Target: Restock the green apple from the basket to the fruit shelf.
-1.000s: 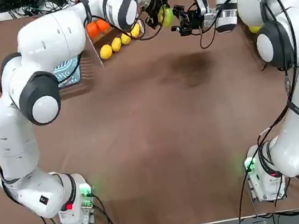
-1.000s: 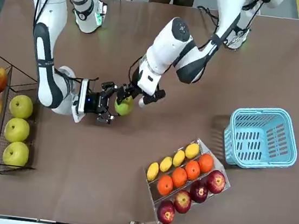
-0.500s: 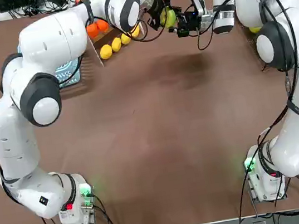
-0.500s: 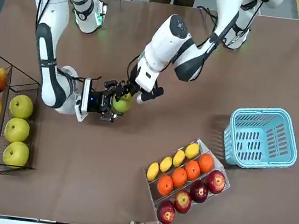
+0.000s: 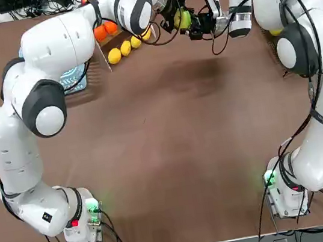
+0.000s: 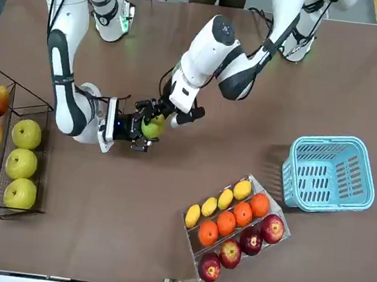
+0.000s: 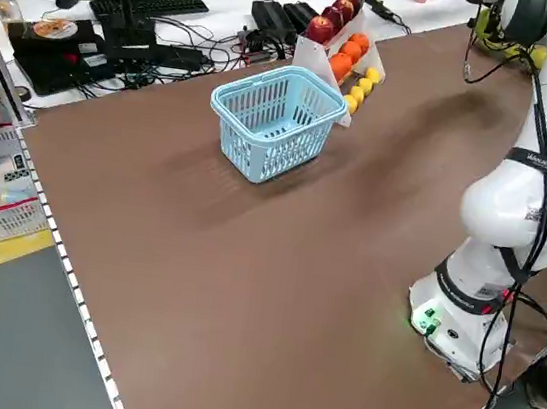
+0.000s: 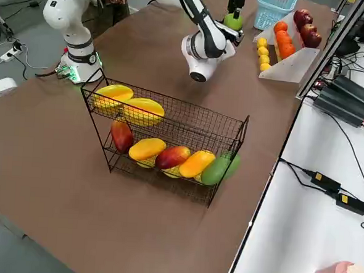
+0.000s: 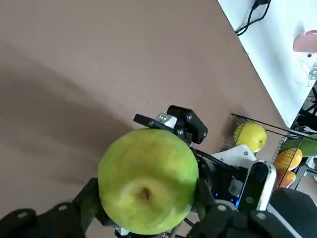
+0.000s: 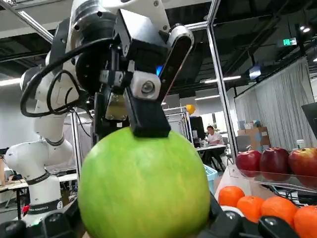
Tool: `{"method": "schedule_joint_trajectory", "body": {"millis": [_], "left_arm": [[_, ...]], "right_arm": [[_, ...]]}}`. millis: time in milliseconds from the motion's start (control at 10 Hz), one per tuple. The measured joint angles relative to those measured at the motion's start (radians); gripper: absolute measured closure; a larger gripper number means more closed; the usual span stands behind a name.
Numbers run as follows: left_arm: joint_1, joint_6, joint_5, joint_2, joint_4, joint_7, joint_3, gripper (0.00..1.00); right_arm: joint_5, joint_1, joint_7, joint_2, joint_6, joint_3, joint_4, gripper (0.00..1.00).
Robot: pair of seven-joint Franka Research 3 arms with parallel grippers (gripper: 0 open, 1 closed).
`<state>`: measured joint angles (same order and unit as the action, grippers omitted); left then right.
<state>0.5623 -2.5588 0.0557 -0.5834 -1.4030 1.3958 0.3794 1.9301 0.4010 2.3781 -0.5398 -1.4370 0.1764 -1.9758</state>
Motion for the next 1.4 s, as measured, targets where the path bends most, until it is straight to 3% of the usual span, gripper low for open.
{"method": "schedule_joint_trajectory", "body": {"millis": [100,400,700,1000,1200,1400], "left_arm": [[0.0,-0.003,0.0,-0.002,0.003,0.0,-0.002,0.02],[-0.009,0.024,-0.008,-0.004,0.021,-0.003,-0.009,0.0],[-0.064,0.223,-0.017,0.032,0.049,-0.067,-0.008,0.0],[-0.202,0.483,0.04,0.137,0.057,-0.203,0.004,0.0],[-0.332,0.621,0.055,0.206,0.054,-0.281,0.006,0.0],[-0.478,0.776,0.039,0.267,-0.009,-0.442,0.005,0.0]], "right_arm": [[0.0,0.001,0.0,0.0,0.034,-0.002,0.0,0.12],[-0.001,-0.002,0.0,0.0,0.078,0.001,-0.001,0.12],[-0.004,-0.005,-0.03,0.0,0.108,0.034,-0.007,0.12],[-0.093,-0.023,-0.168,0.013,0.123,0.122,0.017,0.12],[-0.198,-0.033,-0.259,0.043,0.124,0.2,0.084,0.12],[-0.317,-0.037,-0.315,0.072,0.114,0.267,0.168,0.12]]}}
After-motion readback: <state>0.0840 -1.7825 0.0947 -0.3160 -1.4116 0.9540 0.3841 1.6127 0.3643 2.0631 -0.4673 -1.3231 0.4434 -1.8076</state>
